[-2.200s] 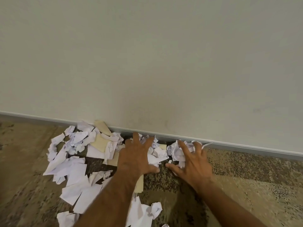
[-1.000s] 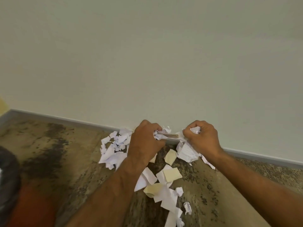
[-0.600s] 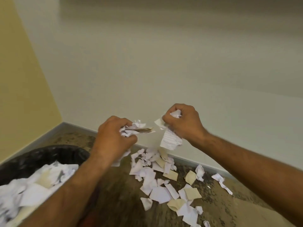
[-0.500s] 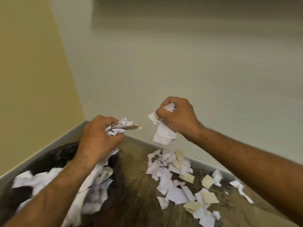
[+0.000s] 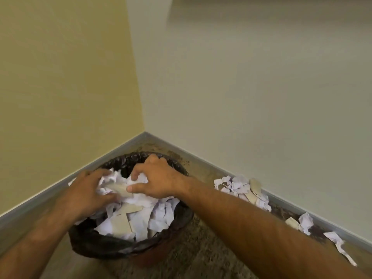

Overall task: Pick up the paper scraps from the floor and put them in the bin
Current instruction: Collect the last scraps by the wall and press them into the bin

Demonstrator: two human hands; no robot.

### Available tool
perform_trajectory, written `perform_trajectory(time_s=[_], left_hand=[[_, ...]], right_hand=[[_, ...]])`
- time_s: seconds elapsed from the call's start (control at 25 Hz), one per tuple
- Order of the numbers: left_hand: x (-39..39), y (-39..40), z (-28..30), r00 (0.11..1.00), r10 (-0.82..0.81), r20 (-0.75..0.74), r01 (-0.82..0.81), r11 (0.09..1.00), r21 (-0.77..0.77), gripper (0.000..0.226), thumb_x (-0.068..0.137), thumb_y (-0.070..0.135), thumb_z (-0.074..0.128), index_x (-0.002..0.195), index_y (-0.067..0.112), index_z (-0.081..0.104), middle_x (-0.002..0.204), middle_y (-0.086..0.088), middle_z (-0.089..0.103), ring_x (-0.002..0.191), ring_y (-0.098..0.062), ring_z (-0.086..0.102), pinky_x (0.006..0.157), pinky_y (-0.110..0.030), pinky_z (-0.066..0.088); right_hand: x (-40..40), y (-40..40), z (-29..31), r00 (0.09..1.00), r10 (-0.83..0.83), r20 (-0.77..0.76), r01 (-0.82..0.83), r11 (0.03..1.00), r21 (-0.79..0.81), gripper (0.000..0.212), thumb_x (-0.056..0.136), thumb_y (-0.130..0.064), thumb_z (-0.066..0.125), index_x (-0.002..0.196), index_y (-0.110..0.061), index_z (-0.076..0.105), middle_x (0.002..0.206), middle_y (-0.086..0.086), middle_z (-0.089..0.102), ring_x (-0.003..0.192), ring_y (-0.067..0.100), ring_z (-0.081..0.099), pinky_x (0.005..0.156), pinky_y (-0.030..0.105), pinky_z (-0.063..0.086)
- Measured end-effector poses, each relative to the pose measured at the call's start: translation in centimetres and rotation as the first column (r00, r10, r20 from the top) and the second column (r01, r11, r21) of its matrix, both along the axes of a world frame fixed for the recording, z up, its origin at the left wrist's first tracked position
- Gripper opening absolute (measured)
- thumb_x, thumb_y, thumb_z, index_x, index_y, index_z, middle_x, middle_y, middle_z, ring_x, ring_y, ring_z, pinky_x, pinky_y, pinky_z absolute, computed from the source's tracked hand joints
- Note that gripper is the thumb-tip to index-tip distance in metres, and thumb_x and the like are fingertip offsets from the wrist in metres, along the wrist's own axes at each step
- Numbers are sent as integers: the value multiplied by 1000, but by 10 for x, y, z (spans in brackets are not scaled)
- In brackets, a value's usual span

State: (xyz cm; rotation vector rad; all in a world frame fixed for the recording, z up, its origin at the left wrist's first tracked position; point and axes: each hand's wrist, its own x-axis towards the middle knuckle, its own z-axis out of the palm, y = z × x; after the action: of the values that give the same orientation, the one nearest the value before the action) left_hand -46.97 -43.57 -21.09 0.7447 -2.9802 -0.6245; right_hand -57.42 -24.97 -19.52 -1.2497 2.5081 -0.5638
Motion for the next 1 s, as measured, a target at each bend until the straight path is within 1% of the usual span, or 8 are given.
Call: perform_trajectory(time_s=[0.12, 0.2, 0.32, 0.44, 0.56, 0.76, 0.92, 1.0], left_hand=[[-9, 10, 3, 973, -98, 211, 106, 994, -25, 111, 63, 65, 78, 151, 38, 16, 153, -8, 27, 132, -30, 41, 106, -43, 40], [-21, 19, 15, 931, -142, 336, 186, 977, -103, 119, 62, 70, 75, 153, 39, 4, 156, -8, 20, 139, -32, 32, 111, -40, 33], [-43, 31, 45, 903, -118, 412, 226, 948, -224, 118, 55, 78, 73, 150, 43, 12, 151, -7, 26, 132, -35, 35, 110, -42, 34], [-64, 67, 64, 965, -245, 99, 261, 943, -207, 98, 52, 76, 69, 137, 34, 46, 136, -8, 50, 121, -32, 51, 101, -44, 43], [-79, 146, 63, 849, -437, -296, 439, 896, -65, 65, 68, 54, 77, 125, 31, 57, 119, 4, 61, 101, -19, 59, 87, -36, 48], [-106, 280, -54, 717, -658, -230, 681, 731, 32, 66, 71, 57, 75, 130, 40, 49, 125, 14, 56, 110, -10, 55, 95, -30, 46], [-101, 323, -189, 774, -632, -29, 624, 755, 199, 99, 61, 71, 72, 145, 40, 30, 153, 4, 33, 137, -21, 33, 110, -40, 35], [-94, 329, -235, 819, -572, 44, 550, 805, 224, 116, 53, 80, 66, 150, 41, 15, 159, -1, 19, 144, -28, 19, 114, -48, 28]], right_hand=[[-7, 8, -13, 996, 85, 29, -90, 968, 235, 55, 84, -74, 47, 131, -44, 49, 148, 2, 35, 132, 35, 27, 100, 65, 22], [-9, 21, -6, 990, 142, -12, -137, 971, 194, 68, 79, -82, 39, 136, -45, 44, 151, -3, 39, 138, 33, 30, 106, 65, 19], [-22, 59, 29, 990, 124, -62, -125, 992, -9, 58, 93, -58, 49, 139, -23, 50, 144, -1, 50, 131, 19, 45, 111, 39, 31], [-46, 132, 52, 995, -26, -100, 15, 994, -105, 50, 94, -50, 54, 133, -17, 55, 134, -1, 57, 117, 10, 52, 93, 23, 41], [-58, 232, 21, 945, -236, -225, 201, 965, -169, 51, 90, -54, 58, 128, -19, 57, 127, -5, 60, 103, 0, 49, 81, 16, 44], [19, 404, -126, 841, -489, -229, 502, 865, -4, 71, 83, -76, 48, 138, -31, 41, 142, -4, 45, 128, 14, 42, 104, 40, 41], [128, 454, -237, 739, -673, -36, 661, 714, 229, 106, 63, -95, 43, 149, -49, 1, 160, -16, -13, 147, 11, 3, 117, 47, 24], [161, 449, -282, 714, -696, -78, 691, 681, 242, 106, 63, -96, 43, 151, -46, 11, 163, -7, -7, 150, 17, 0, 112, 58, 28]])
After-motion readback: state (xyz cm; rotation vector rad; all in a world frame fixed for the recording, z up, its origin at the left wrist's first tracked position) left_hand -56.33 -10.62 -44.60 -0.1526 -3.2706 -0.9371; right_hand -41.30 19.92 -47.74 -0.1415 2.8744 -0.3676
